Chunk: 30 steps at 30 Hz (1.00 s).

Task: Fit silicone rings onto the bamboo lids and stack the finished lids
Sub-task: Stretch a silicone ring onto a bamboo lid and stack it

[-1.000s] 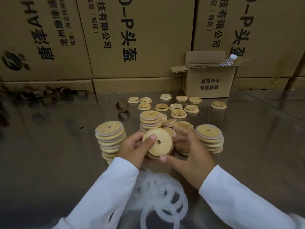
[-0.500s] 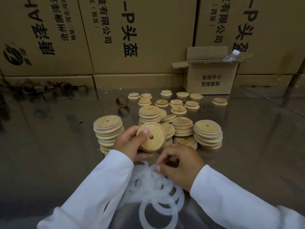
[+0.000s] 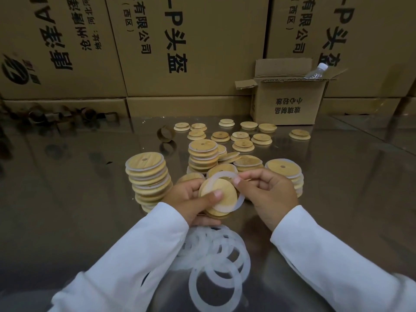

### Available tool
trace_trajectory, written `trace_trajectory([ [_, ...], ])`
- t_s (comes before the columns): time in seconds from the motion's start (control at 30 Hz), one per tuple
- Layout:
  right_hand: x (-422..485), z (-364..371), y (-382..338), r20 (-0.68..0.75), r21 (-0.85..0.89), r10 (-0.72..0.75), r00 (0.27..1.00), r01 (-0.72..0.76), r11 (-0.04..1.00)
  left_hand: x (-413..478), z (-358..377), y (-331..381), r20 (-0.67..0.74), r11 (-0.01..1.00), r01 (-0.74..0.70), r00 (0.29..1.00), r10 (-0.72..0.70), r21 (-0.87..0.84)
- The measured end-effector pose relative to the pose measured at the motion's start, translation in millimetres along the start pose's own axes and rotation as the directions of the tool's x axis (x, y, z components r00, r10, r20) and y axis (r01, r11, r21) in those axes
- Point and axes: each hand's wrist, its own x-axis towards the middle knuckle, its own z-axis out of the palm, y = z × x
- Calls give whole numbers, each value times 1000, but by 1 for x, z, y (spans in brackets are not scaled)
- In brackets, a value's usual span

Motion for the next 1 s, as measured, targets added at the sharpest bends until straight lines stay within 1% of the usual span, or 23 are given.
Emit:
trace_trajectory([
  [0.2, -1, 2, -1, 21, -35, 10, 1000, -9, 999, 1, 1, -4, 16, 1000, -25, 1000, 25, 15],
  [0.53, 1, 1, -2, 9, -148, -13, 1000, 14, 989, 0, 2, -2, 41, 994, -98, 994, 100, -37],
  [0.67, 1, 1, -3, 11, -168, -11, 1000, 13, 986, 1, 3, -2, 27, 988, -151, 988, 151, -16],
  [0.77, 2, 2, -2, -26, -171, 3, 1000, -7, 985, 0, 4, -3, 38, 981, -193, 981, 192, 15],
  [0.83, 2, 1, -2, -58, -184, -24, 998, 13, 983, 0, 4, -4, 37, 976, -215, 976, 214, 37],
  [0.9, 2, 1, -2, -57, -226, -72, 996, 57, 972, 1, 4, -5, 31, 973, -228, 973, 227, 38],
  [1.0, 0, 1, -4, -40, -287, -138, 990, 121, 950, 2, 3, -5, 46, 978, -204, 978, 205, -31],
])
